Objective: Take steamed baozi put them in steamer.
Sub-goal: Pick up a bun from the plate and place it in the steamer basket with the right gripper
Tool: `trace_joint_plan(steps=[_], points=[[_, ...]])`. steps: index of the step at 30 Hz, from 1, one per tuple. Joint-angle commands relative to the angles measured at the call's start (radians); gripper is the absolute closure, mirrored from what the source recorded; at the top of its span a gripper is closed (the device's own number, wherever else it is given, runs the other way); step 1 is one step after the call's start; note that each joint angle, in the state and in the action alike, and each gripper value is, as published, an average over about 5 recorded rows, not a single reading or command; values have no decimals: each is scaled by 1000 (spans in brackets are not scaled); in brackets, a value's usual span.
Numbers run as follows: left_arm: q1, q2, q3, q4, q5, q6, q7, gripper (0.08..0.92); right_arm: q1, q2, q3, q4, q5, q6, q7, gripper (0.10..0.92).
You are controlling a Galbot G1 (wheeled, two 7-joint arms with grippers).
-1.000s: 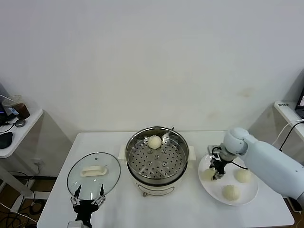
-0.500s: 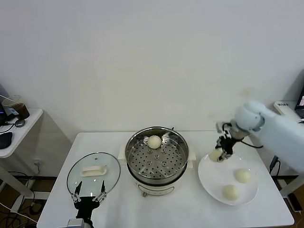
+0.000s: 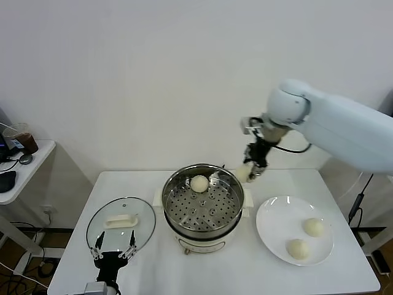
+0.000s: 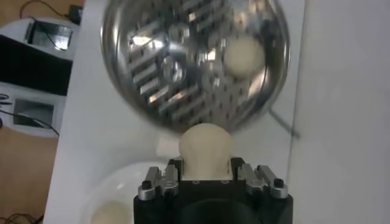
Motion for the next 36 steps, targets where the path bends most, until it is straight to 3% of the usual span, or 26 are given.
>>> trace_joint_plan(steps=[1, 16, 36], points=[[-1, -1, 1, -2, -11, 1, -1, 177, 1, 302, -64, -121, 59, -69, 21, 542], [-1, -19, 13, -34, -18, 3, -3, 177, -182, 505, -47, -296, -61, -90, 80, 541], [-14, -17, -1, -29, -32, 6, 2, 177, -242, 513, -21, -342, -139, -81, 104, 540]])
